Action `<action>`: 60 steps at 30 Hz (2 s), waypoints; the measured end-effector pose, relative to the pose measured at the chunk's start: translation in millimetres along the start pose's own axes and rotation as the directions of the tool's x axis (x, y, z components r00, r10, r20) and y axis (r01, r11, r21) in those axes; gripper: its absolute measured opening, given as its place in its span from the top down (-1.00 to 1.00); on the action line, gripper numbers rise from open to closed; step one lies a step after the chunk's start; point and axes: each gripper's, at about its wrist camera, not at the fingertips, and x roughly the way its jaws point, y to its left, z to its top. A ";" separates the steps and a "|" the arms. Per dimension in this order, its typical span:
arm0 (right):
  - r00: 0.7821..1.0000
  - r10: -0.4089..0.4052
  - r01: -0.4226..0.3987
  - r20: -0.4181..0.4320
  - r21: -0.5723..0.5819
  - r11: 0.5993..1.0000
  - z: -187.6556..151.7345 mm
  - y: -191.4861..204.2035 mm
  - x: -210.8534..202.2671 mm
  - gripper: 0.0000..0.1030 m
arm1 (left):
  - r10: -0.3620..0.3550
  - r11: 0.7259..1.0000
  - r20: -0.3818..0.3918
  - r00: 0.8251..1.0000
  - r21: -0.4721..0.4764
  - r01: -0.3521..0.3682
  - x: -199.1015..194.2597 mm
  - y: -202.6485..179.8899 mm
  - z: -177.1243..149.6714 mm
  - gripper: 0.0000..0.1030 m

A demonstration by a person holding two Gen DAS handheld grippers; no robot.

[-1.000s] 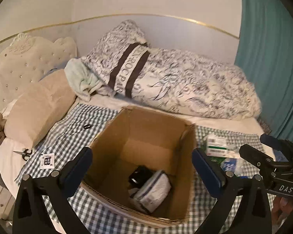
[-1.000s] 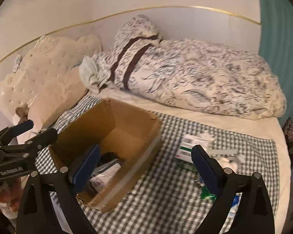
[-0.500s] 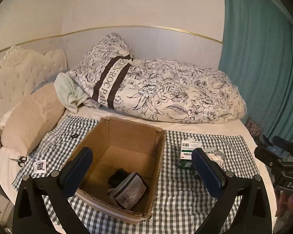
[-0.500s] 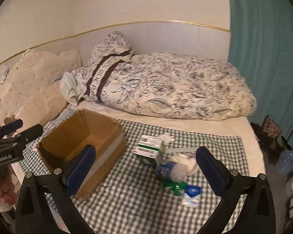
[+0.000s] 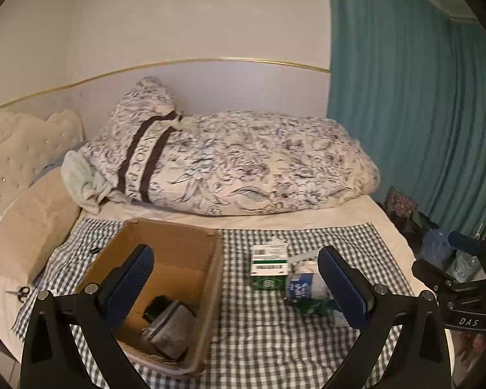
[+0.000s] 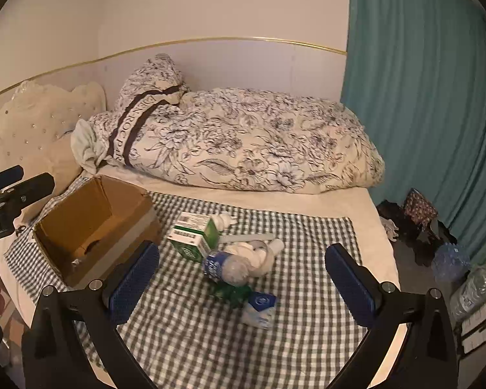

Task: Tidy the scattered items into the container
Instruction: 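Move both tools back toward the remaining items on the checkered cloth, then grasp green-white medicine box with left tool while right grasps blue Vinda pack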

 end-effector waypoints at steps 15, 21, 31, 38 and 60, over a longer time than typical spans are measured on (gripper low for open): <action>0.999 -0.052 0.050 0.014 0.124 0.991 -24.2 -59.5 9.8 -1.00 | -0.006 0.994 0.024 1.000 0.113 0.003 41.4 -60.5 -15.0 -1.00; 0.998 -0.058 0.061 -0.025 0.126 0.990 -39.1 -67.9 30.9 -1.00 | -0.224 0.967 -0.114 0.968 0.098 0.235 75.6 -70.6 -28.4 -1.00; 0.994 -0.055 0.067 -0.096 0.126 0.990 -63.5 -77.3 73.9 -1.00 | -0.164 0.980 -0.168 0.972 0.086 0.180 128.9 -86.7 -48.3 -1.00; 0.985 -0.044 0.066 -0.164 0.133 0.989 -81.8 -83.6 113.5 -1.00 | -0.096 0.989 -0.195 0.976 0.091 0.116 171.0 -85.0 -60.1 -1.00; 0.951 0.022 0.018 -0.310 0.126 0.992 -121.7 -53.1 199.3 -1.00 | -0.070 0.997 -0.303 0.951 -0.009 0.071 273.4 -55.6 -87.5 -1.00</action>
